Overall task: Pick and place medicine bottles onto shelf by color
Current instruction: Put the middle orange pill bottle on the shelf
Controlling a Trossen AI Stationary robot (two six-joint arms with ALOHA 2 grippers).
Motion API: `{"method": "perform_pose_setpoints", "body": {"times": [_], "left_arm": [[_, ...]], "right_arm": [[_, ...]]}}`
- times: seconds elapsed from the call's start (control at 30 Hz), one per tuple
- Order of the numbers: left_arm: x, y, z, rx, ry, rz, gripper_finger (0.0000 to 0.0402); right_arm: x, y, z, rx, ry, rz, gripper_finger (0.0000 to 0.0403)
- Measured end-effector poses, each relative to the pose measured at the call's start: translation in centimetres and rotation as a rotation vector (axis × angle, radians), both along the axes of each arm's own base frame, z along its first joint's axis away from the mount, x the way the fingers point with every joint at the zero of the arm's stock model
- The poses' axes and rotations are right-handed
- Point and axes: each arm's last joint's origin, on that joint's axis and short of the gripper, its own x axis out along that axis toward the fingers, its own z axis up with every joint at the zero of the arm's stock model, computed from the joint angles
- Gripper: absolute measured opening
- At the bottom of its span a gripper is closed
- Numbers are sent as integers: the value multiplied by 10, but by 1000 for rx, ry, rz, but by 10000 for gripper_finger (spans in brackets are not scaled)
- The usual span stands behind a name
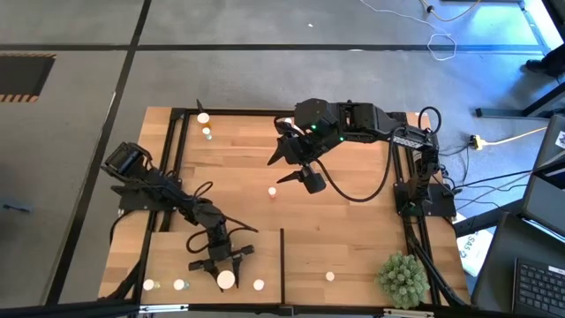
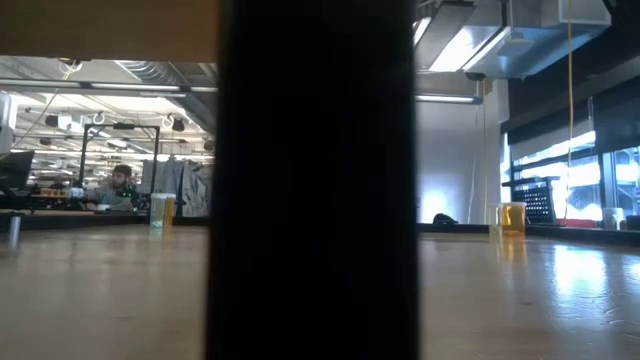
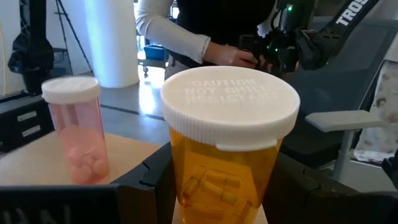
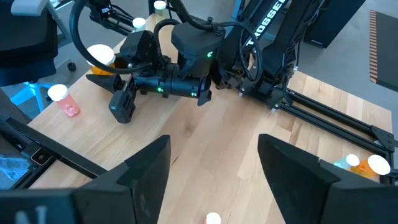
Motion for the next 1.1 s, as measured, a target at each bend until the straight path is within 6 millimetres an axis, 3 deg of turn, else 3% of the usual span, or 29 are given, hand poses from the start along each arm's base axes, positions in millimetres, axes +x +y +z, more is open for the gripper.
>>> {"method": "perform_pose_setpoints", "body": {"times": [0.63, 1.1], "left_arm": [[3, 10, -1, -2, 55, -73, 168], [3, 10, -1, 2, 47, -93, 200]], "right_arm": [[0, 0, 0, 0, 0, 0, 245], [0, 0, 0, 0, 0, 0, 245]]}}
